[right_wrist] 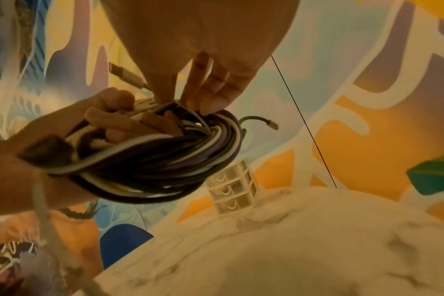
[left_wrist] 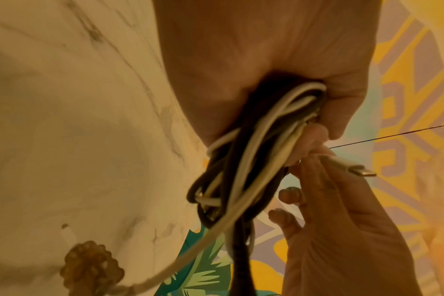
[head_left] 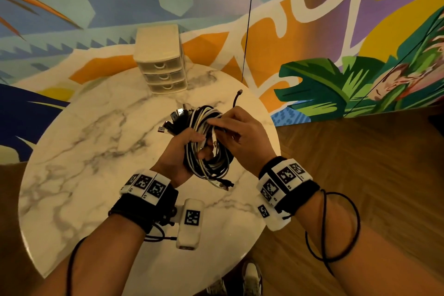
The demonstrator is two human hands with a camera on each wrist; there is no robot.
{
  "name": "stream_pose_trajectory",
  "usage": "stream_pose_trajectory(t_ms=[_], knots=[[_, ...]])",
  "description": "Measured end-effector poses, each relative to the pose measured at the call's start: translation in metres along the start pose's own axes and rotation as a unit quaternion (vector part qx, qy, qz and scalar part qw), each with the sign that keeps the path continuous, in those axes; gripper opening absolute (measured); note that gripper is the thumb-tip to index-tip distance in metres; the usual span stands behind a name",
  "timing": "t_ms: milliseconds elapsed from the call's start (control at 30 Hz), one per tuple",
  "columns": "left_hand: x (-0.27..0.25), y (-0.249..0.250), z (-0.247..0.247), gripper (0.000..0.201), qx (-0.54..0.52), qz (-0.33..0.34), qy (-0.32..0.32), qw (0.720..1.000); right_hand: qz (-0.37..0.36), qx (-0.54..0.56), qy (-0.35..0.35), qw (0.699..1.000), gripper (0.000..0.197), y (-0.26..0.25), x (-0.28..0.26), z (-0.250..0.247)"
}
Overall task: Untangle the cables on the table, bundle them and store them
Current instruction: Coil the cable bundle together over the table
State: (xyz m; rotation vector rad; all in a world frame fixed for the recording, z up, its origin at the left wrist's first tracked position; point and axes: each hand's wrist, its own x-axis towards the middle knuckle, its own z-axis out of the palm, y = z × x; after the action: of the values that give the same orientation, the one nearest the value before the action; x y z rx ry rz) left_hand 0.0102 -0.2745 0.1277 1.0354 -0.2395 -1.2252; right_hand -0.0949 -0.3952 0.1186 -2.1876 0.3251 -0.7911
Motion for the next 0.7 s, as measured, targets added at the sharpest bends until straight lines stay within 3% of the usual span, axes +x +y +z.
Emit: stream_pose_trajectory(t_ms=[167,333,500,700], knots=[[0.001,-0.001,-0.003,0.022,-0.031,-0.005,-0.019,0.999,-0.049,-0.058,0.014,0.997,0.023,-0.001,0.004,-0.006],[0.002,0.001,-0.009,0.024,-0.048,-0.007,-0.03,0.998,-0.064,-0.085,-0.049,0.993,0.029,0.002,0.008,-0.013],[0.003,-0.003,-0.004,0.02,-0.027,-0.008,-0.004,1.0,-0.084,-0.136,-0.085,0.984,0.012,-0.001,0.011,-0.016],[0.006,-0.007,-0.006,0.03,0.031,0.0,0.005,0.999,-0.085,-0.23,-0.154,0.957,0.009,-0.007,0.023,-0.016]])
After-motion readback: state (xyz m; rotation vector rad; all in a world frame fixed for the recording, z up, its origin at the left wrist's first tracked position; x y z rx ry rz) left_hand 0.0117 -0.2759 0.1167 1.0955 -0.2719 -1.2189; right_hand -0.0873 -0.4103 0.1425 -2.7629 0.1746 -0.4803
